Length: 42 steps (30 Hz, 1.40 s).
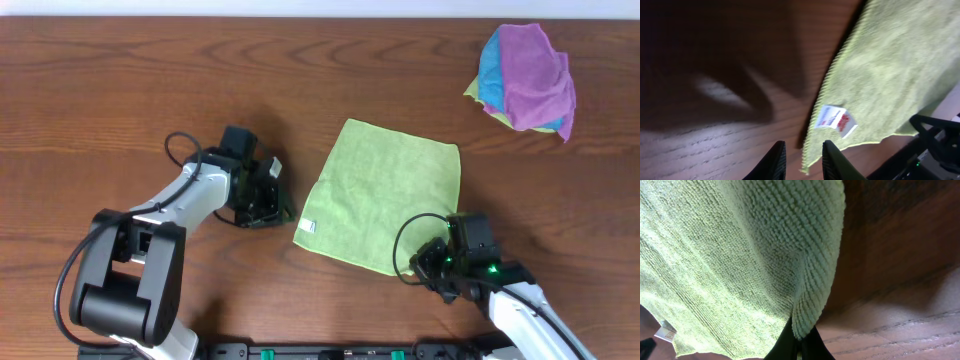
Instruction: Fold the cloth
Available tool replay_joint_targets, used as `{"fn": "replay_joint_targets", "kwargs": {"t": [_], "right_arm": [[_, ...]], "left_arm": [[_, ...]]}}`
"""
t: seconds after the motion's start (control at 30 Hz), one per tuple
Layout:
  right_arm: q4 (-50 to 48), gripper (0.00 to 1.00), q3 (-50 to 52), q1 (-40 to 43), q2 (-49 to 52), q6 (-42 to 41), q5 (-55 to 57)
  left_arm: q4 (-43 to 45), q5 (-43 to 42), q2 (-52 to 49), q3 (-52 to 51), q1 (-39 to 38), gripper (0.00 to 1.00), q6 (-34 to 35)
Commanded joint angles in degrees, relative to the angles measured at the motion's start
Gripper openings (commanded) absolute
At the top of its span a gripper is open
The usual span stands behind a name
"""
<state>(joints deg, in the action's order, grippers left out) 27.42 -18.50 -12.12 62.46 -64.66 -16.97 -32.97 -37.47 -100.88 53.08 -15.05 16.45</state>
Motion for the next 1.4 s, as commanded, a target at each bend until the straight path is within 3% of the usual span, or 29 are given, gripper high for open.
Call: {"fn": "replay_joint_targets", "kwargs": {"t": [0.0,0.37,0.67,0.9,1.17,1.3,1.37], "right_arm": [[0.2,0.01,0.1,0.1,-0.4,0.5,0.2],[0.2,0.01,-0.6,0.1,-0.4,0.5,0.0],[0.2,0.01,-1.0,0.1,-0.4,0.5,0.0],[0.2,0.01,-1.0,0.1,-0.4,0.7,0.0],[0.2,0.01,-1.0,0.1,-0.4,0.7,0.0],[0.2,0.01,-1.0,0.1,-0.4,0.7,0.0],[0.2,0.01,-1.0,0.1,-0.4,1.1,0.0]], "left_arm": [[0.2,0.8,-0.6,-1.7,-0.5,0.26,1.6],[2.7,1.0,-0.7,-3.2,-3.2,0.31,8.0],[10.8,-1.6,-0.7,-10.7,-3.4,0.31,13.4],[14.5,-3.0,-0.7,-10.7,-4.5,0.22,16.2],[17.4,-2.2,-0.7,-10.7,-10.0,0.2,18.5],[17.4,-2.1,-0.7,-10.7,-10.1,0.06,18.5],[17.5,-2.1,-0.7,-10.7,-10.1,0.06,18.2]]}}
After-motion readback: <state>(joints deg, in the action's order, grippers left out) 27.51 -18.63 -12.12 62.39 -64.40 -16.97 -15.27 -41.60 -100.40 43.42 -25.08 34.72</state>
